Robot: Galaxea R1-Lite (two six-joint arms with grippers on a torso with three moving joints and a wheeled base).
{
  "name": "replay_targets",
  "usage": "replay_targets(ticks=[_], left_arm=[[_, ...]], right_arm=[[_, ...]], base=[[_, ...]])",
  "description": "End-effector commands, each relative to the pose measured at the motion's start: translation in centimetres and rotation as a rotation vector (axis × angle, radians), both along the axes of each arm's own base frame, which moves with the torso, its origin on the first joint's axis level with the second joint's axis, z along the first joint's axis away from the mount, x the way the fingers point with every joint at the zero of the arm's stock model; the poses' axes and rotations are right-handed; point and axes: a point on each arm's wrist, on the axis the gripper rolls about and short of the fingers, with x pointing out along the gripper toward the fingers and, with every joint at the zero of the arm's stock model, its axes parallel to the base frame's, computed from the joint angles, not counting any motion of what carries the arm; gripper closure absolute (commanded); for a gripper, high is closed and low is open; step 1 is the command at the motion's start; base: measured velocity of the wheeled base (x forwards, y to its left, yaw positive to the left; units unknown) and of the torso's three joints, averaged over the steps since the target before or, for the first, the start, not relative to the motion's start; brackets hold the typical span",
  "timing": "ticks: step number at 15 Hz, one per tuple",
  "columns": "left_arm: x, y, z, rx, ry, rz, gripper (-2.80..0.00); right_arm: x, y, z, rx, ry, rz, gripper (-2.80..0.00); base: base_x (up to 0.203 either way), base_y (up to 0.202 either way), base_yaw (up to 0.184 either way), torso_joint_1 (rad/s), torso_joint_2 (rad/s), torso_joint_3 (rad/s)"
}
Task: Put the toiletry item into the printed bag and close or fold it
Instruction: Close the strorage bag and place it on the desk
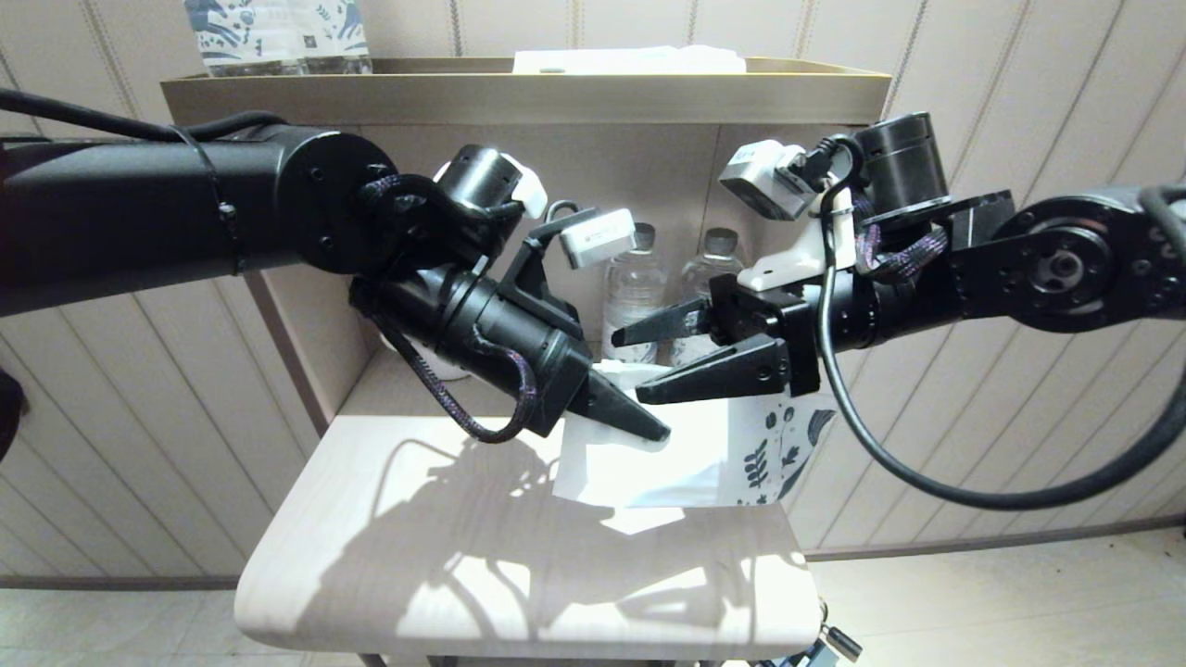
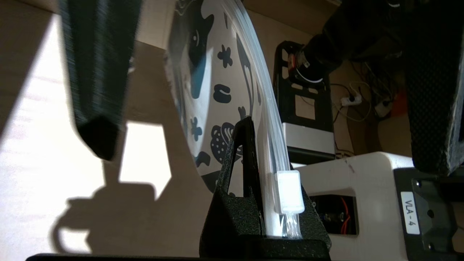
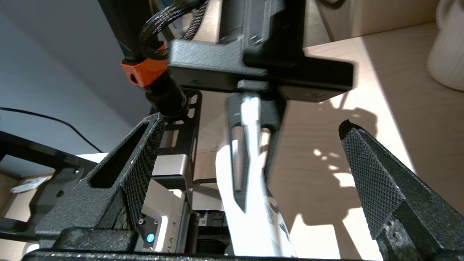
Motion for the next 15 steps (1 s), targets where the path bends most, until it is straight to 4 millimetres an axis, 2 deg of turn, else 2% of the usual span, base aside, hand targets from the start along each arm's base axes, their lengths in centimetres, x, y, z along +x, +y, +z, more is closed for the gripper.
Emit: replay_targets(ticks=[1,15], left_arm=[[-0.23,-0.19,-0.02,0.001,0.002,-0.014,0.00],[-0.24,-0.03,0.16,0.000,-0.002,-0.010,0.00]], right_arm=[[-0.12,-0.19,0.25,0.006,-0.007,0.003,-2.80],[-0.26,0.14,-0.01,0.002,0.002,0.013,-2.80]], base=[[0.000,0.000,0.000,0.000,0.00,0.000],[0.000,0.000,0.000,0.000,0.00,0.000]])
